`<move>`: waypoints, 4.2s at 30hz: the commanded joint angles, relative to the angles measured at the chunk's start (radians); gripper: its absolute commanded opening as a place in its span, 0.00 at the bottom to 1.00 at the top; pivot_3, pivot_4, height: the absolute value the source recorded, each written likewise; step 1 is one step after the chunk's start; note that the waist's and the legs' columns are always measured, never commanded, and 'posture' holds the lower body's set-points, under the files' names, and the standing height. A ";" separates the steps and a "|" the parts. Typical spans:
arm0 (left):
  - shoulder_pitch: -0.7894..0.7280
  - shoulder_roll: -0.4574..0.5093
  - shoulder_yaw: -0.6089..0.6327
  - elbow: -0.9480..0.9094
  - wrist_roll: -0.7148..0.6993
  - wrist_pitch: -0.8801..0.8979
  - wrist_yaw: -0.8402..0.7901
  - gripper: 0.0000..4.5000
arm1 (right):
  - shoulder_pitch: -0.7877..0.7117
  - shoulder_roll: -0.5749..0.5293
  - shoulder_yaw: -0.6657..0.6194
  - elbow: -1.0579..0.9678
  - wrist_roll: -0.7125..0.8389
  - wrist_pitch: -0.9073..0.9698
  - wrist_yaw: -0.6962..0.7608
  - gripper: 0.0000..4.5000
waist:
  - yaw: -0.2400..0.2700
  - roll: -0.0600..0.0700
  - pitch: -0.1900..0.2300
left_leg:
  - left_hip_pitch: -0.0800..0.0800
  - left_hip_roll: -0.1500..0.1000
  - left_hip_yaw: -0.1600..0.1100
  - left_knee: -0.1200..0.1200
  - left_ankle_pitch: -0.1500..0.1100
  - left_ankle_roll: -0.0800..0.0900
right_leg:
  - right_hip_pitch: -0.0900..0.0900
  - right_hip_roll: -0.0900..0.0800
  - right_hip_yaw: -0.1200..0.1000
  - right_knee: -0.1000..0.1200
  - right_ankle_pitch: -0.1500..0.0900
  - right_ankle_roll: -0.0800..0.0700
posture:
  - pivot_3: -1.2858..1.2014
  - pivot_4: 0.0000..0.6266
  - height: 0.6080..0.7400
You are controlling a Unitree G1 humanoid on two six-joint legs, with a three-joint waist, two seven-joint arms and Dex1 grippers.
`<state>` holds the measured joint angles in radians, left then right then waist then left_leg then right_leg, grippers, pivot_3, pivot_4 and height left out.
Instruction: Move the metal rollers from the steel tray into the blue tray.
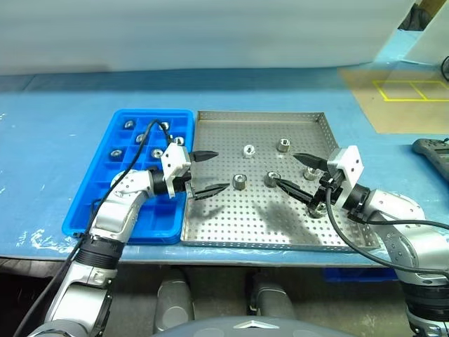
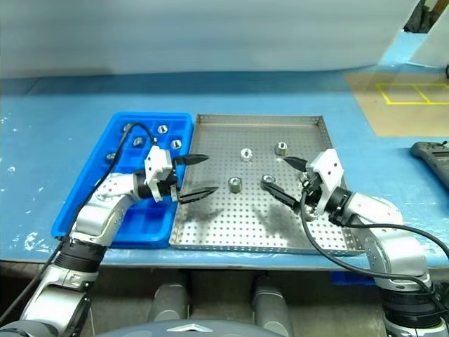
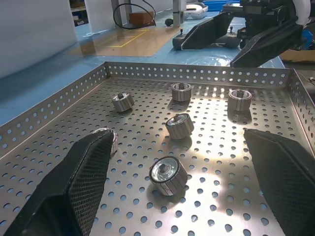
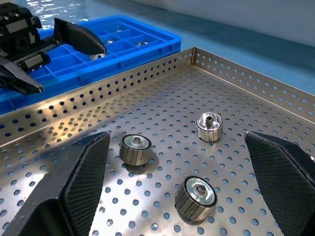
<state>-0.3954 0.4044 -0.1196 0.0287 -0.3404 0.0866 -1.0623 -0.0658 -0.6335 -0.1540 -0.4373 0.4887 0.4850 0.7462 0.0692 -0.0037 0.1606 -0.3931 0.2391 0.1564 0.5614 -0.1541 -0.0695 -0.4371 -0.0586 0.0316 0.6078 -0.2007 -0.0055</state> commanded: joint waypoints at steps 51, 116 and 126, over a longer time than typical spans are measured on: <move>-0.584 -0.090 -0.249 0.588 0.312 0.179 -0.241 1.00 | 0.130 -0.029 -0.064 -0.209 0.073 0.089 -0.129 1.00 | -0.030 0.000 0.000 | 0.002 -0.001 0.000 0.001 0.000 -0.001 | 0.003 0.000 0.001 -0.002 0.000 0.000 | 0.40 0.24 1.00; -0.591 -0.116 -0.158 0.534 0.322 0.315 -0.199 0.38 | 0.038 -0.024 0.038 -0.163 0.062 0.078 -0.106 1.00 | -0.032 0.000 0.000 | 0.000 -0.001 0.000 -0.001 -0.002 0.003 | 0.001 0.000 0.001 -0.005 0.000 0.000 | 0.42 0.24 1.00; -0.486 0.019 -0.069 0.205 0.260 0.510 -0.097 0.38 | -0.170 0.010 0.185 0.035 0.006 0.019 0.014 1.00 | -0.024 0.000 0.001 | -0.002 -0.001 0.000 -0.002 0.000 -0.001 | 0.000 0.000 -0.001 -0.004 0.000 0.000 | 0.49 0.24 1.00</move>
<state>-0.8808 0.4039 -0.2294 0.3103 -0.0556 0.5678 -1.1808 -0.2138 -0.6299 0.0198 -0.4114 0.5063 0.5362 0.7352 0.0450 -0.0036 0.1613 -0.3954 0.2386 0.1559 0.5596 -0.1535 -0.0706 -0.4375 -0.0588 0.0307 0.6041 -0.2009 -0.0058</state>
